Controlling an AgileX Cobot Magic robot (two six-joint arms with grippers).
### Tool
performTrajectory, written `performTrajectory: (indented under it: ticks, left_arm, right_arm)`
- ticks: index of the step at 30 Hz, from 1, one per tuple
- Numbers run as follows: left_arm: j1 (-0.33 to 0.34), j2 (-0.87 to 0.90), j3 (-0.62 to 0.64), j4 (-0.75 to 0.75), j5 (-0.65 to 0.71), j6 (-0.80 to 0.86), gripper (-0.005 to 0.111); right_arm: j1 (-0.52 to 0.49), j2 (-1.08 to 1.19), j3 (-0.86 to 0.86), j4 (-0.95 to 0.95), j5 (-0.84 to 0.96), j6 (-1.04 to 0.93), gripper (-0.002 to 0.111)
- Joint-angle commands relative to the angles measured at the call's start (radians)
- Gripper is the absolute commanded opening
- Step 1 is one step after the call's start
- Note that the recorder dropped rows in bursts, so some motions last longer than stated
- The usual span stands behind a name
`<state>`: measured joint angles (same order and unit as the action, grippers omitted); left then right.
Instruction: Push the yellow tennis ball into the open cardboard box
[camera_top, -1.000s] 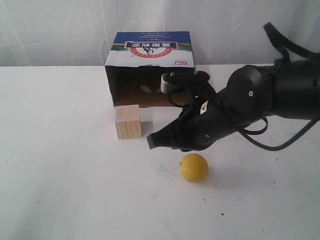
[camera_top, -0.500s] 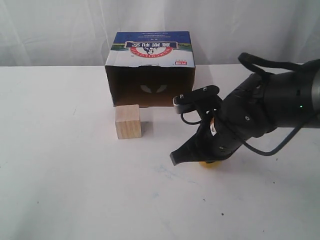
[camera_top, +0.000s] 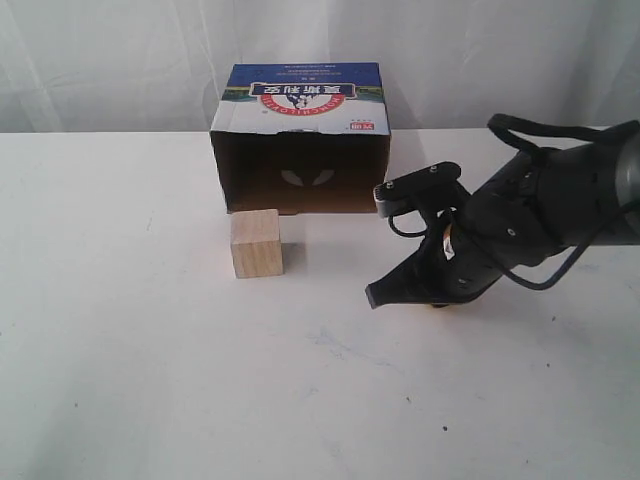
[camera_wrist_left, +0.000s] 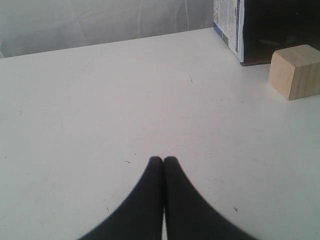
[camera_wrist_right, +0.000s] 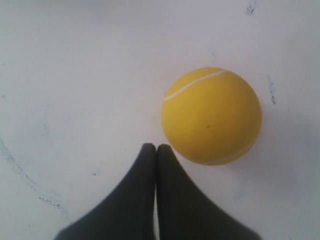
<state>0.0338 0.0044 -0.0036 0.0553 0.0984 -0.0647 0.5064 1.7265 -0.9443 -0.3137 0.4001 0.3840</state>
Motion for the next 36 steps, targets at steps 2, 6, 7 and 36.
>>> performTrajectory:
  ticks: [2,6,7,36]
  left_arm:
    - [-0.007,-0.004,0.004,0.004,-0.008,0.002,0.000]
    - [-0.007,-0.004,0.004,0.004,-0.008,0.002,0.000]
    - [-0.007,-0.004,0.004,0.004,-0.008,0.002,0.000]
    - [-0.007,-0.004,0.004,0.004,-0.008,0.002,0.000]
  right_arm:
    - [-0.010,-0.051,-0.017,-0.020,-0.024,0.006,0.000]
    - [-0.057,-0.068,-0.044,-0.105,-0.070,0.060,0.000]
    - [-0.079,-0.057,-0.048,-0.125,-0.087,0.080,0.000]
    - [-0.238,0.046,-0.078,-0.132,-0.073,0.090,0.000]
